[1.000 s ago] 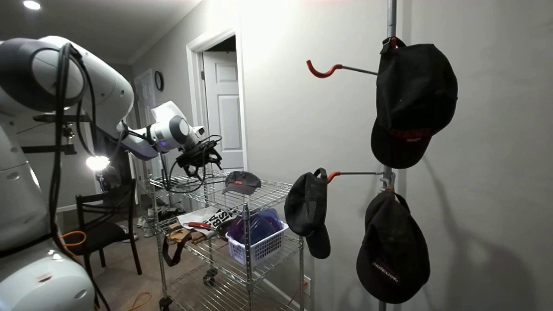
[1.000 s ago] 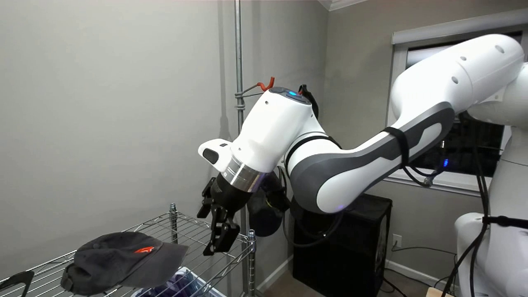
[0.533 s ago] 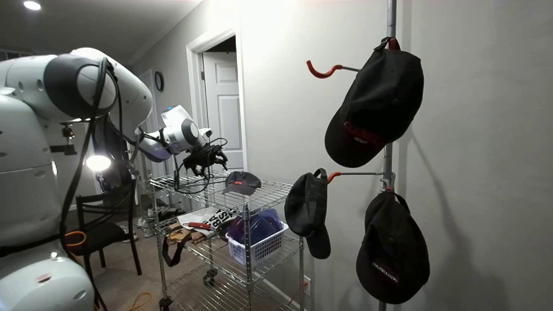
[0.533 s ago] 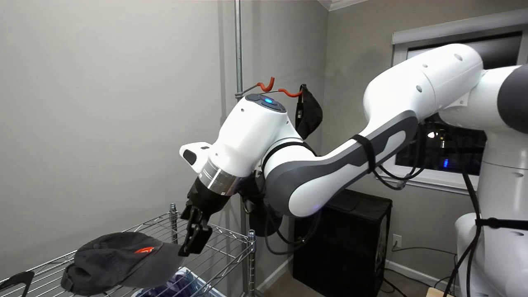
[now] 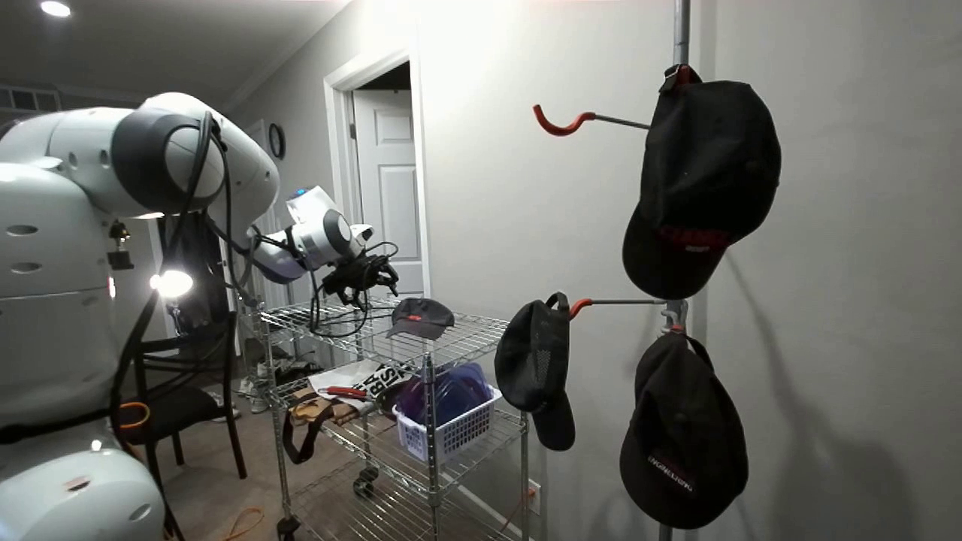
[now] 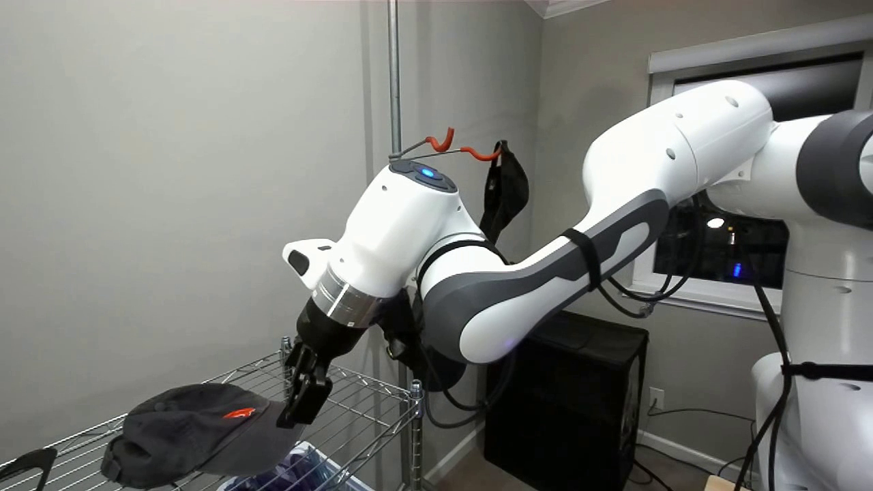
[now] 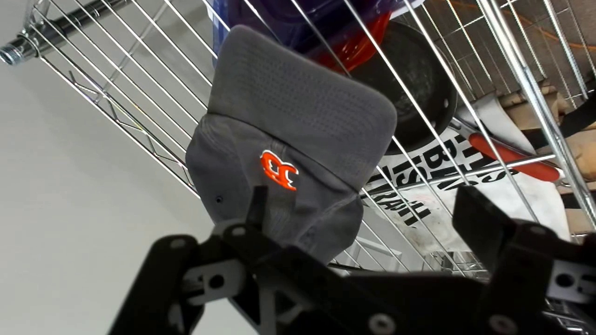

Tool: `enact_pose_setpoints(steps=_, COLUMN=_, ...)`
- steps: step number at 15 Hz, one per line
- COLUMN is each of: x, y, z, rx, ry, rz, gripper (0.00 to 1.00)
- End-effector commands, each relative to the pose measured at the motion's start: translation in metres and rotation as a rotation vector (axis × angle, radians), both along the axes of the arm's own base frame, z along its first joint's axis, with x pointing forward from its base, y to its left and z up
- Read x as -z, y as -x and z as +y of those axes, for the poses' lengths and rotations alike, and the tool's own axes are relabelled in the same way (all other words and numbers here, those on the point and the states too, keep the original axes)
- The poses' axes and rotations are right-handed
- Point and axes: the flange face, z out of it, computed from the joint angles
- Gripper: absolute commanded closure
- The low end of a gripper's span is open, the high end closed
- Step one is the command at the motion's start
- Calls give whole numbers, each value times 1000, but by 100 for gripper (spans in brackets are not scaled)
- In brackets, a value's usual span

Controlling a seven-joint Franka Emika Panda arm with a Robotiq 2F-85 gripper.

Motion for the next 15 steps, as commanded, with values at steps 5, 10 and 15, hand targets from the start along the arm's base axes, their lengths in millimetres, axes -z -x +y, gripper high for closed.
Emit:
enact_pose_setpoints(steps=5, x=6, y=-6, z=4, rx=44, ry=-44, rz=56, gripper=0)
enact_pose_setpoints(steps=10, x=27, y=-26, z=-11, rx=300, ry=-40, rz=203, gripper=0)
enact_pose_setpoints(steps=15, x=27, y=-35, z=-2, rx=413, ry=-89, rz=255, gripper=0)
